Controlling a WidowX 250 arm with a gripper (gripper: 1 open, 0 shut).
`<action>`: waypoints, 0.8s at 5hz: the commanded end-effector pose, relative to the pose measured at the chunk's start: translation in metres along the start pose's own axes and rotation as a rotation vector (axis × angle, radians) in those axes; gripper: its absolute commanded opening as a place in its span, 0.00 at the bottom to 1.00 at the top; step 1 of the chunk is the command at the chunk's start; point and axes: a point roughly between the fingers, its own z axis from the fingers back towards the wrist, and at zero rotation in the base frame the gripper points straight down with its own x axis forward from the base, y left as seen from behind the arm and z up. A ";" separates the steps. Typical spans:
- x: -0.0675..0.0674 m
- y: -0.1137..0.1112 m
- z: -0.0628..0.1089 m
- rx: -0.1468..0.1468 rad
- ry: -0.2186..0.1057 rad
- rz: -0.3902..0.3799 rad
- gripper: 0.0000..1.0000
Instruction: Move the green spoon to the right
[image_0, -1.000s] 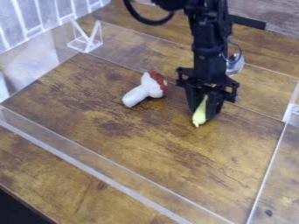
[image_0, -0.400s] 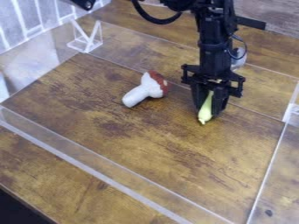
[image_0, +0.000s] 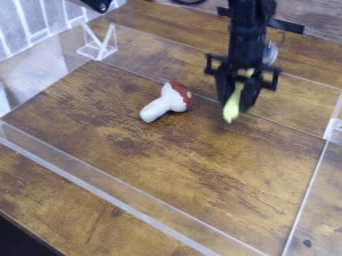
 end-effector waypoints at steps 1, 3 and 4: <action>-0.002 -0.036 0.043 0.003 -0.056 -0.092 0.00; -0.024 -0.063 0.002 0.007 0.059 -0.264 0.00; -0.024 -0.071 -0.010 -0.010 0.096 -0.208 0.00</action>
